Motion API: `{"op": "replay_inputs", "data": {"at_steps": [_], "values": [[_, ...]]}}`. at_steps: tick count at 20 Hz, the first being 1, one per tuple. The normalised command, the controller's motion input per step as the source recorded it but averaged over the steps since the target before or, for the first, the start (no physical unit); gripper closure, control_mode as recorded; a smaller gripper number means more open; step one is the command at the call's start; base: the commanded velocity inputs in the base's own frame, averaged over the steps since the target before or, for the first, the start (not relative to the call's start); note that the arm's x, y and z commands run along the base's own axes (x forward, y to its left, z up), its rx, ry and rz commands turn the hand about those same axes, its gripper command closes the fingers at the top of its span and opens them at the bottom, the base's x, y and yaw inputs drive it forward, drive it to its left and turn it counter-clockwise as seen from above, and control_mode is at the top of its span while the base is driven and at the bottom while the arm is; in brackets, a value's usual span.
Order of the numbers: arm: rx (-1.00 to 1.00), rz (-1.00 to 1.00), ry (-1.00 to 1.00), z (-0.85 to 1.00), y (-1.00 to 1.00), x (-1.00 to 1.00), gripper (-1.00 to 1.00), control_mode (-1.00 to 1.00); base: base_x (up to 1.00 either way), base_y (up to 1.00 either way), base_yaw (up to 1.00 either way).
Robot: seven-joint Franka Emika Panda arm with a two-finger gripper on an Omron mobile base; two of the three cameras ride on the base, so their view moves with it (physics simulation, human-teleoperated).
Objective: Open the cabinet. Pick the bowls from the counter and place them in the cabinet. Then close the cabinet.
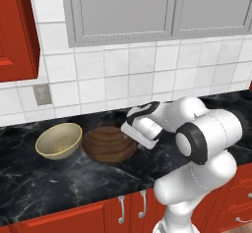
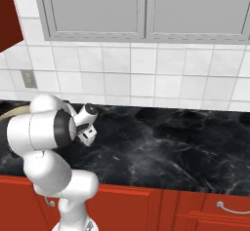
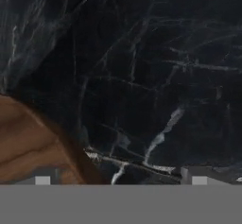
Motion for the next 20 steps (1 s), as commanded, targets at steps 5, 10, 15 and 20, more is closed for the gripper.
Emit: {"op": "replay_inputs", "data": {"at_steps": [5, 10, 15, 20], "values": [[0.00, 0.08, 0.05, -0.44, 0.93, 0.00, 1.00, -1.00, 0.00, 0.00, 0.00], [0.00, 0.05, 0.04, -0.46, 0.54, -0.03, 1.00, -1.00, 0.00, 0.00, 0.00], [0.03, 0.01, 0.00, -0.11, -0.01, -0.15, 1.00, -1.00, 0.00, 0.00, 0.00], [0.13, 0.00, -0.03, 0.17, -0.53, -0.27, 1.00, -1.00, 0.00, 0.00, 0.00]]}}
